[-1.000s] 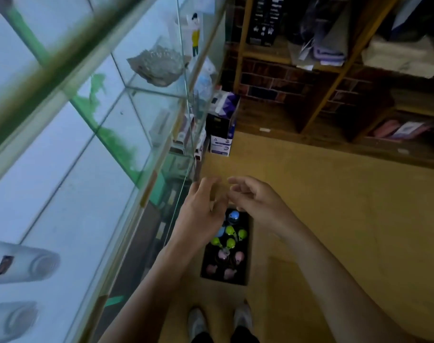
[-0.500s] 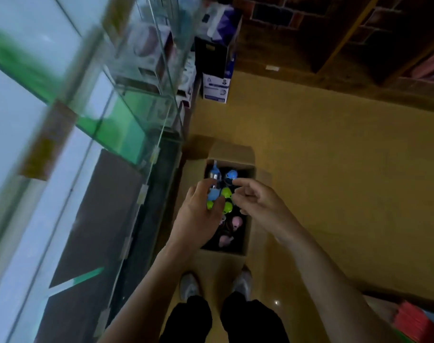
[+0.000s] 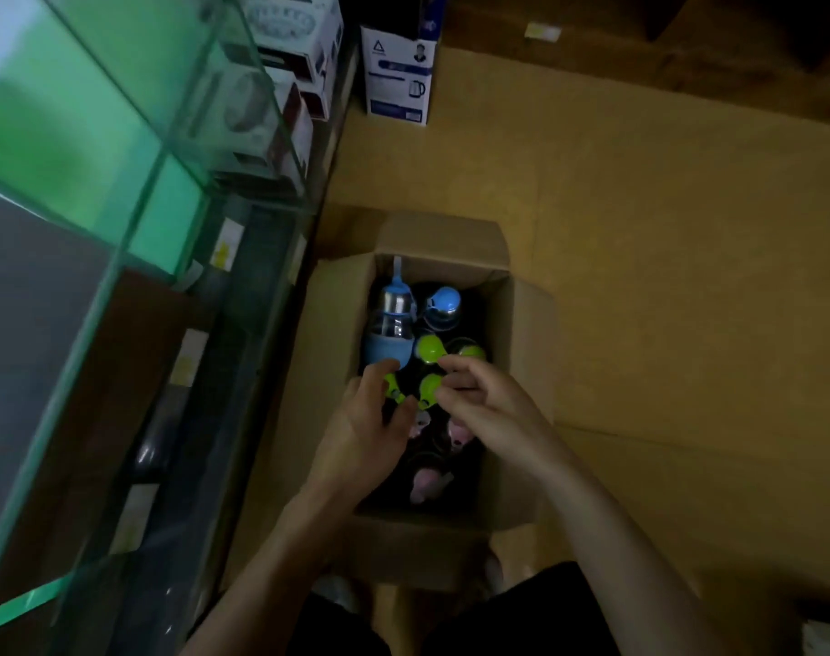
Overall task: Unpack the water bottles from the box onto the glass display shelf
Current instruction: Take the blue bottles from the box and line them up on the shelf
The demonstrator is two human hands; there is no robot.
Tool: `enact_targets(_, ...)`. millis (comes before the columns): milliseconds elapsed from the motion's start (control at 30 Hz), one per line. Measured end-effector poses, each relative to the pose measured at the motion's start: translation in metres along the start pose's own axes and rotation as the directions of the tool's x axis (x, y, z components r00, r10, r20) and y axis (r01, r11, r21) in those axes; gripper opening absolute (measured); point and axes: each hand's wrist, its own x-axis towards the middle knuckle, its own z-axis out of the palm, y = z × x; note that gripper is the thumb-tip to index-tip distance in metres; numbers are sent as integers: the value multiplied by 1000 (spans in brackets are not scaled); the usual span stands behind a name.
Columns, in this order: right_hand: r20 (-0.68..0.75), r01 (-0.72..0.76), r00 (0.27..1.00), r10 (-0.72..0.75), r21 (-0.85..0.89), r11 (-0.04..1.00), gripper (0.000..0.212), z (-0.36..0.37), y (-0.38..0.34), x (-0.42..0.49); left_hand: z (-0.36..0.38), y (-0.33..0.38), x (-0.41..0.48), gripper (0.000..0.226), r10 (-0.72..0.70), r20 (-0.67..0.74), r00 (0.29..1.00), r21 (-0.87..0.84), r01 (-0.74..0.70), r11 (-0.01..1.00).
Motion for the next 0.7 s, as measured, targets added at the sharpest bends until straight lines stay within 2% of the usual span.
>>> enact_targets(200, -3, 23, 1000, -23, -60, 998, 44, 18, 57, 71, 35, -57, 60, 46, 63, 6, 998, 20, -63, 998)
enact_targets(400, -2, 72, 997, -72, -99, 993, 39, 33, 85, 122, 50, -92, 98, 46, 111, -28, 993, -6, -112, 994)
enact_targets(700, -39, 139, 988, -150, -212, 967, 50, 45, 81, 169, 52, -105, 129, 79, 173, -10, 985, 99, -172, 980)
